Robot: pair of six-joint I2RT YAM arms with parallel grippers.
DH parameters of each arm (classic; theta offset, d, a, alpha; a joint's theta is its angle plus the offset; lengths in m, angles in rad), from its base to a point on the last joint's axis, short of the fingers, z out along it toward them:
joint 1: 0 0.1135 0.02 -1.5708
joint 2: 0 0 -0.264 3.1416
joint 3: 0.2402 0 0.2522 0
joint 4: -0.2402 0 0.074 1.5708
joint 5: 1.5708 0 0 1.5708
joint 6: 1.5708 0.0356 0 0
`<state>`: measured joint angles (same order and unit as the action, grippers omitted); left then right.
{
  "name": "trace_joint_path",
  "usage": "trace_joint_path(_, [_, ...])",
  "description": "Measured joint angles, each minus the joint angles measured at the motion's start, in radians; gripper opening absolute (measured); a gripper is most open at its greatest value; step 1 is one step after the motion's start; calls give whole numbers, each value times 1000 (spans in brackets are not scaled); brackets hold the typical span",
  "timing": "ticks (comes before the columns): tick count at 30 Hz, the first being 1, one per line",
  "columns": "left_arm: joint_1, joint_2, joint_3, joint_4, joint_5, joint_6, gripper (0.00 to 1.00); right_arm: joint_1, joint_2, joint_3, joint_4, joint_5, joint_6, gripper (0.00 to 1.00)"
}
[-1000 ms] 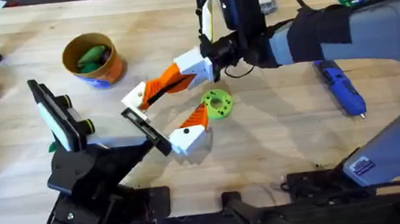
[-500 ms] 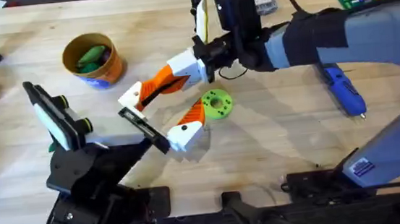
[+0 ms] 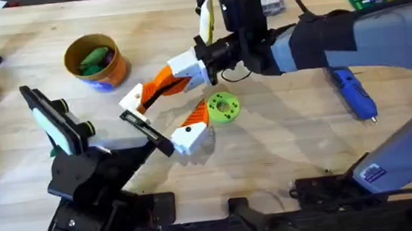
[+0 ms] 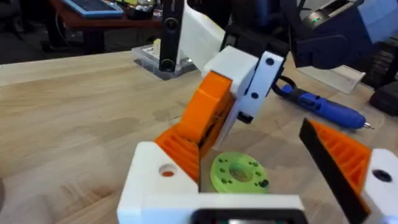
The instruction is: Pick up the gripper from the table and insert it into the empty holder that is missing its gripper. Then pick up a screw, insert it into the mounting hole, and use the screwdriver to tighten it. Finally, clean up the table by picking up the vegetable and placing it into the bucket.
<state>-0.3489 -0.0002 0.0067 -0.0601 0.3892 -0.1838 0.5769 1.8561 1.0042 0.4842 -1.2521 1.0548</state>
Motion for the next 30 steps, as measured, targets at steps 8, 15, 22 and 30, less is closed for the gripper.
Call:
trace_joint_path(8, [0, 0, 0, -1, -8, -10, 990, 9, 0, 0, 1, 41, 9, 10])
trace_joint_path(15, [0, 0, 0, 0, 2, -10, 990, 4, 0, 0, -2, 12, 12, 10])
trace_joint_path(22, [0, 0, 0, 0, 1, -10, 989, 7, 0, 0, -2, 10, 12, 10])
trace_joint_path(30, [0, 0, 0, 0, -1, -9, 990, 8, 0, 0, 3, 4, 15, 117])
